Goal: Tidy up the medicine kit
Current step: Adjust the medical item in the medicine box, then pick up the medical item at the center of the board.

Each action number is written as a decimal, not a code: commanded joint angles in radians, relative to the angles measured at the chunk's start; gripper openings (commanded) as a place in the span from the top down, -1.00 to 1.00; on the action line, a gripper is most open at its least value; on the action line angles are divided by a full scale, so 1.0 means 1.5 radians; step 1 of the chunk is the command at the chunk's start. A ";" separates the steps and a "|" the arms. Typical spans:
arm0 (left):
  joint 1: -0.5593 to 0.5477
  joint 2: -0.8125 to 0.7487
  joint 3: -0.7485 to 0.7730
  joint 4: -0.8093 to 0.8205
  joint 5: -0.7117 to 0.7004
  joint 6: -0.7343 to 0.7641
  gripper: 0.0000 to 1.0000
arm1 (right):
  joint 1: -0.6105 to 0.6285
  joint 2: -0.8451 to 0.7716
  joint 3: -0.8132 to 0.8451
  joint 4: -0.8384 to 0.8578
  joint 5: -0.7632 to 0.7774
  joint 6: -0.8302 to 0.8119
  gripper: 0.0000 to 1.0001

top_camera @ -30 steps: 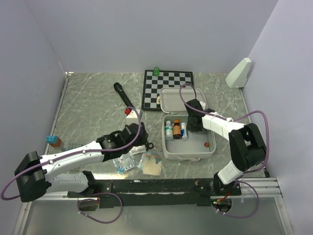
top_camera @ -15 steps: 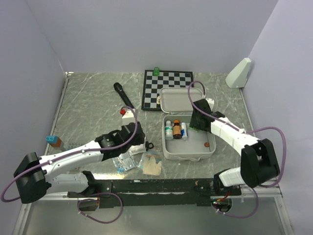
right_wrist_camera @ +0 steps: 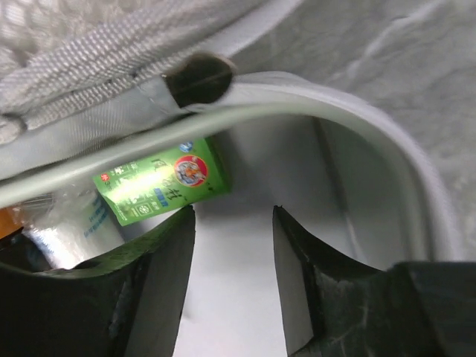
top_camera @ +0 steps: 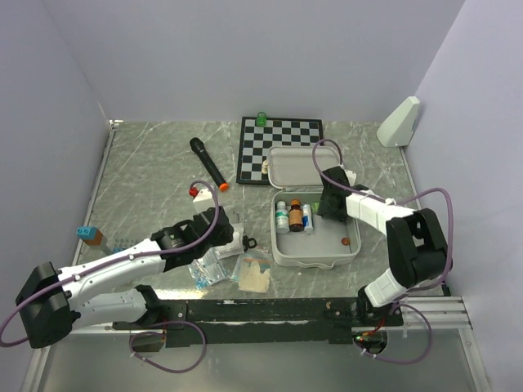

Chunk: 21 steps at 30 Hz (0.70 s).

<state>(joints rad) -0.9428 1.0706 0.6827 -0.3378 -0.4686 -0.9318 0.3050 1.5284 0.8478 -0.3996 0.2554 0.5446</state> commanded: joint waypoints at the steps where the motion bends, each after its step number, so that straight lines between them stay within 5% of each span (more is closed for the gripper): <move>1: 0.004 -0.002 -0.005 -0.002 0.005 -0.016 0.37 | -0.006 0.014 0.011 0.055 -0.038 -0.018 -0.04; 11: 0.013 0.004 -0.002 -0.020 -0.013 -0.025 0.29 | -0.002 -0.132 -0.010 0.004 -0.017 0.004 -0.27; 15: 0.019 0.044 0.006 -0.051 -0.036 -0.060 -0.61 | 0.018 -0.200 0.005 -0.054 -0.010 0.004 -0.44; 18: 0.051 0.079 -0.004 -0.019 -0.008 -0.051 -0.77 | 0.044 -0.257 -0.006 -0.067 -0.023 -0.001 -0.48; 21: 0.086 0.130 0.002 0.008 0.033 -0.033 -0.70 | 0.079 -0.307 -0.020 -0.073 -0.030 0.001 -0.49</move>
<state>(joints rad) -0.8696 1.1980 0.6746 -0.3782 -0.4694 -0.9905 0.3653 1.1564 0.8280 -0.4664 0.2161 0.5385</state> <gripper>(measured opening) 0.873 0.742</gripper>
